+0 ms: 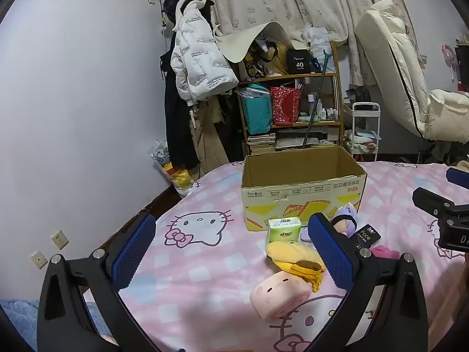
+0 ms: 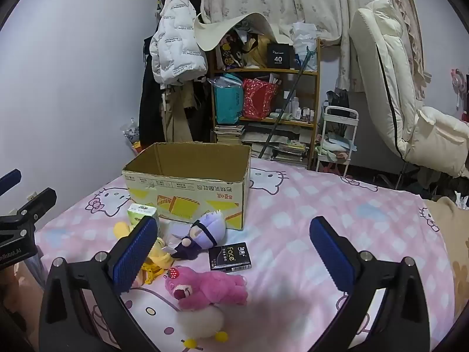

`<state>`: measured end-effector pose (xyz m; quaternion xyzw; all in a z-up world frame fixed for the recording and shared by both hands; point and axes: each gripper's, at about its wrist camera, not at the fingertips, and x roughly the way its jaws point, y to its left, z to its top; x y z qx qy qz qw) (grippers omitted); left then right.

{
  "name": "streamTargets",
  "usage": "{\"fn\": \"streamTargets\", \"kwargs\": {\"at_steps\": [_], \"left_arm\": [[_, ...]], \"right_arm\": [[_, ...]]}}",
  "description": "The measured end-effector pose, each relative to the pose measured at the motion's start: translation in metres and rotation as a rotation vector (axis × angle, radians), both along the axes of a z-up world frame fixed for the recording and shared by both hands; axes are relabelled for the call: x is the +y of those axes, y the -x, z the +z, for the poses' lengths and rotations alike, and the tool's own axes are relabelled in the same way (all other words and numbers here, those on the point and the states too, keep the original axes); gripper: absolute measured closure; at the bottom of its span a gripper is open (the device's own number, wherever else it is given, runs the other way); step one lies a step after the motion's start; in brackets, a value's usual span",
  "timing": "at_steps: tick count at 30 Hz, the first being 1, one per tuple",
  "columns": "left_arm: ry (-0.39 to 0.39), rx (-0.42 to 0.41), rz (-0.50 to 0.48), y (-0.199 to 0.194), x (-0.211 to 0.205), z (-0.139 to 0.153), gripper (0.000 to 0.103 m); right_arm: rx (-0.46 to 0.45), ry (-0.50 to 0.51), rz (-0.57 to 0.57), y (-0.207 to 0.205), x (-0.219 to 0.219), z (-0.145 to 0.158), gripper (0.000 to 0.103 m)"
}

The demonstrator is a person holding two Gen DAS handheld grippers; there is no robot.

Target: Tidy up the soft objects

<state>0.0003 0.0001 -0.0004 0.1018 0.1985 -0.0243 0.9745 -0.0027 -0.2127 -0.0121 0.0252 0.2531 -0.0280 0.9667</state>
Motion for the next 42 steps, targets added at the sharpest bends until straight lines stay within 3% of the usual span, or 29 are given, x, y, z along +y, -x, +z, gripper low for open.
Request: {"fn": "streamTargets", "kwargs": {"at_steps": [42], "left_arm": [[0.017, 0.002, 0.008, 0.0, 0.006, 0.001, 0.001]], "right_arm": [[-0.014, 0.018, -0.008, 0.002, 0.001, 0.003, 0.0]]}}
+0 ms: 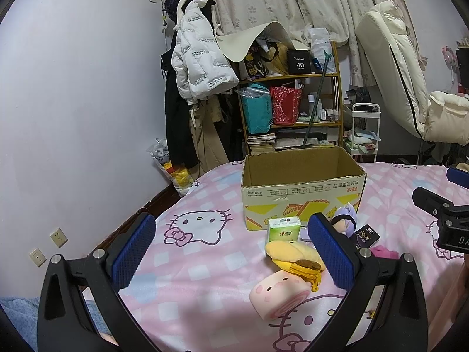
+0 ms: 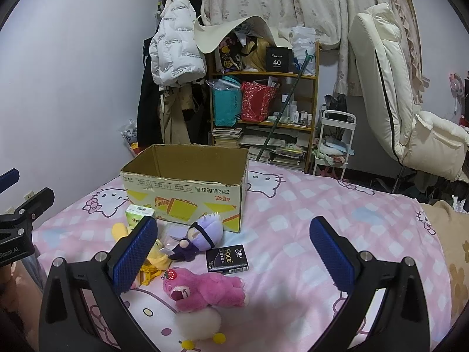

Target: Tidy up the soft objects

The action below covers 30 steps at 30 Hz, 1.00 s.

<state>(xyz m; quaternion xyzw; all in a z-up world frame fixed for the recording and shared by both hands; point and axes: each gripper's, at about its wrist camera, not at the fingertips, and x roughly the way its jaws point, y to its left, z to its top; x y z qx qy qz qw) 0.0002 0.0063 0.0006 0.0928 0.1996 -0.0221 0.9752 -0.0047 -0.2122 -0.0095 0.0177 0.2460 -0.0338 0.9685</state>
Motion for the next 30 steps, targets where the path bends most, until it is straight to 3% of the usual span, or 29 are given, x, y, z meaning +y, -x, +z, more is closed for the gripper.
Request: {"fn": "streamTargets", "kwargs": {"at_steps": [30], "left_arm": [[-0.002, 0.003, 0.001, 0.0009, 0.0017, 0.0033, 0.001]], "right_arm": [[0.0, 0.004, -0.003, 0.0001, 0.0005, -0.0001, 0.0]]}}
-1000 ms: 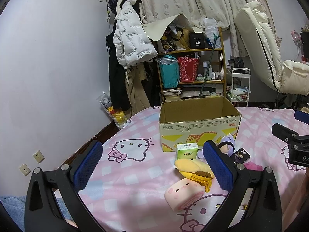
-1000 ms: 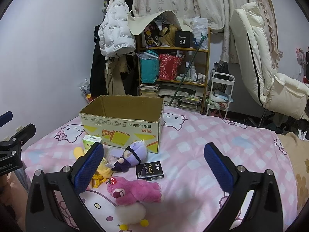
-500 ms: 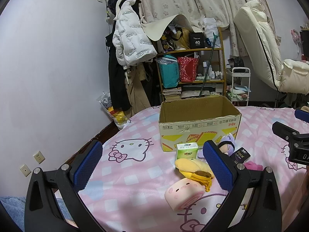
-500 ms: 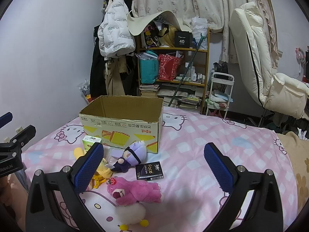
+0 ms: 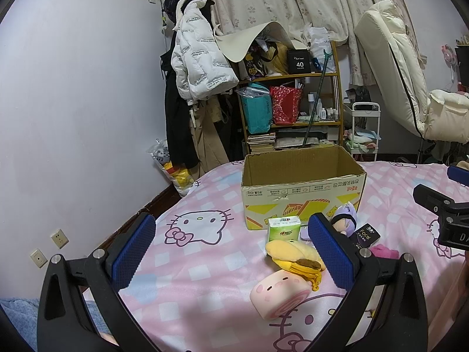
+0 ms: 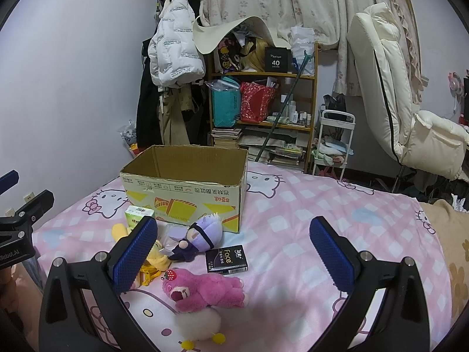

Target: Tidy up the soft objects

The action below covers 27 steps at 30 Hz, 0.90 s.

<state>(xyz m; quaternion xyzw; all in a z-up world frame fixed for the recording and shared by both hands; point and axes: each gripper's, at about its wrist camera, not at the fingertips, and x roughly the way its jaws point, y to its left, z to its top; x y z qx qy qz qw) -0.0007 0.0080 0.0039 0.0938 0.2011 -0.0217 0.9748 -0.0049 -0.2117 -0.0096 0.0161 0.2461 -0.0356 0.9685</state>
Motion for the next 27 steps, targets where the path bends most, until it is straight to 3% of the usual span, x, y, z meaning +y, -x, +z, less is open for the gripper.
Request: {"fn": "streamTargets", "kwargs": {"at_steps": [27], "left_arm": [[-0.003, 0.019, -0.004, -0.0045, -0.0044, -0.006, 0.001]], "right_arm": [[0.0, 0.0, 0.002, 0.0007, -0.0001, 0.0003, 0.0]]}}
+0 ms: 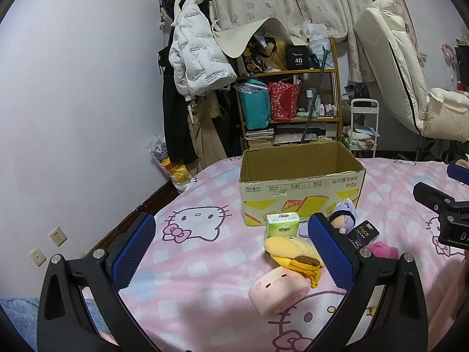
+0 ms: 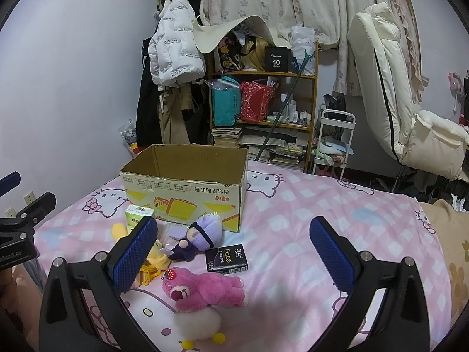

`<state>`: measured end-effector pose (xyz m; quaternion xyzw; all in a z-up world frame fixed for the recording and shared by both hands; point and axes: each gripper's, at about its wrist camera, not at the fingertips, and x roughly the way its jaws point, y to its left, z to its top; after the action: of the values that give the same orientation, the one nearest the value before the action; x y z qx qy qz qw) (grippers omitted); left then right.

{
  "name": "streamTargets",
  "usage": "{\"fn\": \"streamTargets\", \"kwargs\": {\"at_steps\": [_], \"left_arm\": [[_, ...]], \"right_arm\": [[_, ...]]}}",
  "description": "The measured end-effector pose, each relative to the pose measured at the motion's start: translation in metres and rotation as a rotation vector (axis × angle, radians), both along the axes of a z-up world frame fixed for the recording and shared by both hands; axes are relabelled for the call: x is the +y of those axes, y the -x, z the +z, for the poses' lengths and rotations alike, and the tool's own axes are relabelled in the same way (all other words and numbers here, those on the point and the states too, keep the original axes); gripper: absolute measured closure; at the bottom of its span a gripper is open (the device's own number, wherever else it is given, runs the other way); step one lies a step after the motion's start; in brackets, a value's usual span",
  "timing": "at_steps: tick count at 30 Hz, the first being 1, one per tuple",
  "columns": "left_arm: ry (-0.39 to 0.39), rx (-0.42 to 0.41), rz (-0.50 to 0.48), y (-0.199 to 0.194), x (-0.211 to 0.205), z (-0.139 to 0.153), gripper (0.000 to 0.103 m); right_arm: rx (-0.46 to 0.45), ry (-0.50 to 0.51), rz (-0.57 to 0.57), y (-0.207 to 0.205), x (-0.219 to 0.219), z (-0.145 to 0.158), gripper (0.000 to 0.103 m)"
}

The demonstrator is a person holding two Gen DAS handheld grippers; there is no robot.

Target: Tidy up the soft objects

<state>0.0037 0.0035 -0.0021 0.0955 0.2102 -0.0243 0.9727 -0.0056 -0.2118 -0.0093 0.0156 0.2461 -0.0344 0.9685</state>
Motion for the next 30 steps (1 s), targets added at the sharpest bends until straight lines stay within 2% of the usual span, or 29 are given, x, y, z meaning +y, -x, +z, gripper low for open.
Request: {"fn": "streamTargets", "kwargs": {"at_steps": [9, 13, 25, 30], "left_arm": [[-0.002, 0.004, 0.0, 0.0, 0.0, -0.002, 0.001], [-0.008, 0.026, 0.004, -0.004, -0.002, -0.005, 0.001], [-0.062, 0.222, -0.039, -0.036, -0.019, -0.03, 0.001], [-0.073, 0.313, -0.061, -0.047, -0.027, -0.043, 0.001]], "right_arm": [[0.003, 0.0, -0.001, -0.001, 0.0, -0.001, 0.0], [0.033, -0.001, -0.001, -0.005, -0.001, -0.003, 0.0], [0.16, -0.056, 0.073, -0.031, 0.002, -0.018, 0.0], [0.248, -0.086, 0.087, -0.048, 0.003, -0.029, 0.0]]}}
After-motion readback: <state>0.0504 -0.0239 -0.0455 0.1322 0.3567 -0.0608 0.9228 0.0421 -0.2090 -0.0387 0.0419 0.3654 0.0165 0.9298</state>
